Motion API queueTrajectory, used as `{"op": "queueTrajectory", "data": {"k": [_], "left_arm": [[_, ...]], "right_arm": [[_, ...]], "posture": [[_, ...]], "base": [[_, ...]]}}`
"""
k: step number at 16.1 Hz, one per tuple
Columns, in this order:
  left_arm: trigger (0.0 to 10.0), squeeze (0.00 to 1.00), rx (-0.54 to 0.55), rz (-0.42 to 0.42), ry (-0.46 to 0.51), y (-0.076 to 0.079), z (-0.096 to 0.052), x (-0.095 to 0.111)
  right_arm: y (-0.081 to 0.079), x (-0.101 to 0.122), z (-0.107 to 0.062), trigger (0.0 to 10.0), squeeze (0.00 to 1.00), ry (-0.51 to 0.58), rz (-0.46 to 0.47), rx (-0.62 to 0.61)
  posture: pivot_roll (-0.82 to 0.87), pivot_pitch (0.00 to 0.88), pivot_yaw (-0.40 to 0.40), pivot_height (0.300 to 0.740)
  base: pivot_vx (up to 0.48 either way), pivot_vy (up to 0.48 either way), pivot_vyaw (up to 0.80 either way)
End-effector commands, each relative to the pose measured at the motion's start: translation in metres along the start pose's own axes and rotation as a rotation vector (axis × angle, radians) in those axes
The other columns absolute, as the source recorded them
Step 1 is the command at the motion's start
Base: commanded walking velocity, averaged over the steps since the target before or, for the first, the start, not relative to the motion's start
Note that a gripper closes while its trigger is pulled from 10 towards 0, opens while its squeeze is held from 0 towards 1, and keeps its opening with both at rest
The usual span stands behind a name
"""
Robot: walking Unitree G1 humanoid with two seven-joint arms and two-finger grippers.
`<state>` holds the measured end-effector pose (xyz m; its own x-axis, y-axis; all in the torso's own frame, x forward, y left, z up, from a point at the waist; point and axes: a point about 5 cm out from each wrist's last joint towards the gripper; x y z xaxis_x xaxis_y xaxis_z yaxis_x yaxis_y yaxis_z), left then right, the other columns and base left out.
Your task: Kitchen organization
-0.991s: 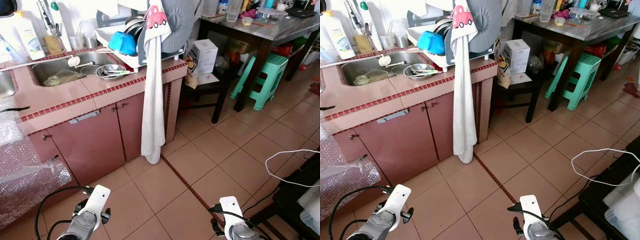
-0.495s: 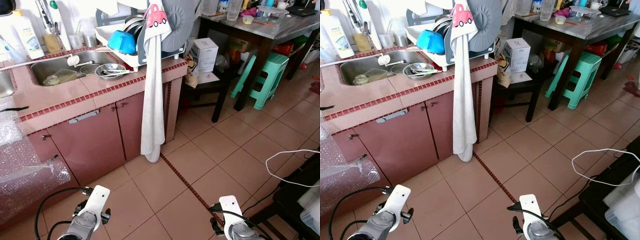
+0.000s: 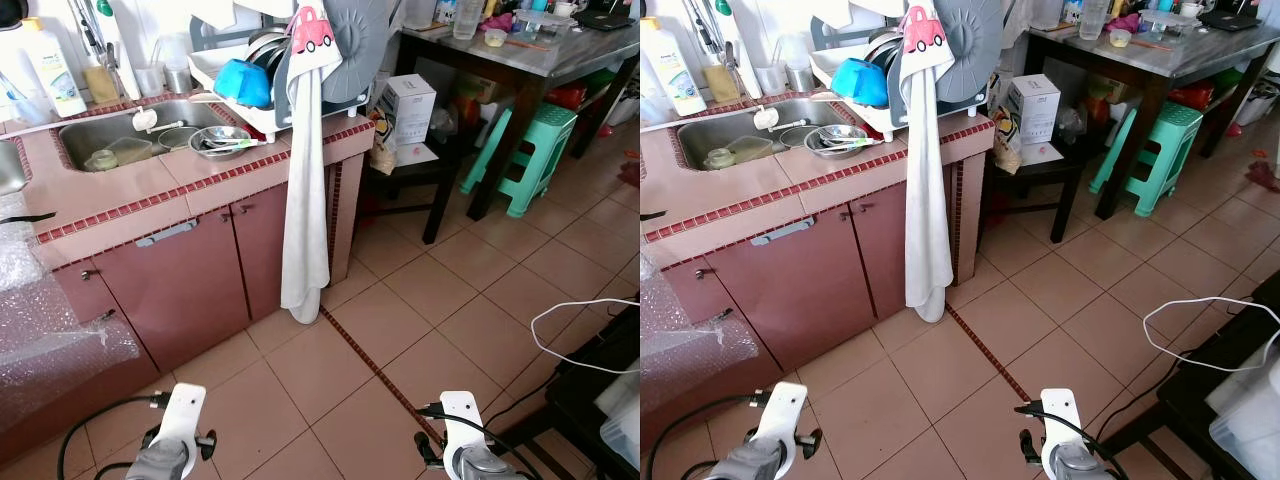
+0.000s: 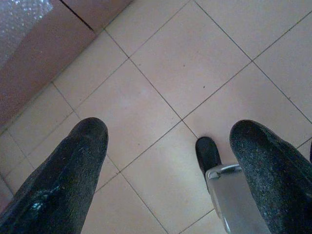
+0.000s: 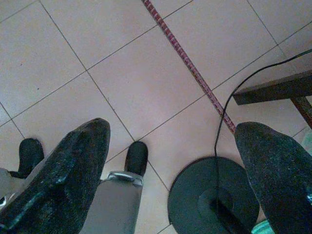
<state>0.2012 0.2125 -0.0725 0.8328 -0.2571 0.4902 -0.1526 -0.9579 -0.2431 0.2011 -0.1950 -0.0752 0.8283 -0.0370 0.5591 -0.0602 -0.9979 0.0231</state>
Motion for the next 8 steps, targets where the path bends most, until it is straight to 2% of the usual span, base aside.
{"op": "queueTrajectory", "data": {"k": [1,8], "left_arm": [[10.0,0.0,0.002,-0.008,-0.005,-0.0013,-0.0001,-0.0011],[10.0,0.0,0.001,-0.009,-0.008,-0.0013,-0.0001,-0.0012]], "right_arm": [[-0.0008,-0.003,-0.0002,10.0,0.0,-0.01,0.011,0.005],[-0.0008,-0.0033,-0.0001,10.0,0.0,-0.02,-0.002,0.004]], "posture": [[0.04,0.0,-0.005,0.74],[0.04,0.0,-0.004,0.74]], "base": [[0.0,0.0,0.0],[0.0,0.0,0.0]]}}
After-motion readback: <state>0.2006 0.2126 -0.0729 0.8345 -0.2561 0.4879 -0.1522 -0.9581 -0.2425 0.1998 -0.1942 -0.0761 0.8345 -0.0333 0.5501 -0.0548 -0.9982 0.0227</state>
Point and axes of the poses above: a point about 5 cm out from each wrist's last joint towards the gripper, its own z axis pointing out of the wrist towards the gripper, its own x axis along the axis of the wrist's last joint, y = z × x, and after that the axes turned 5 degrees about z, right-handed
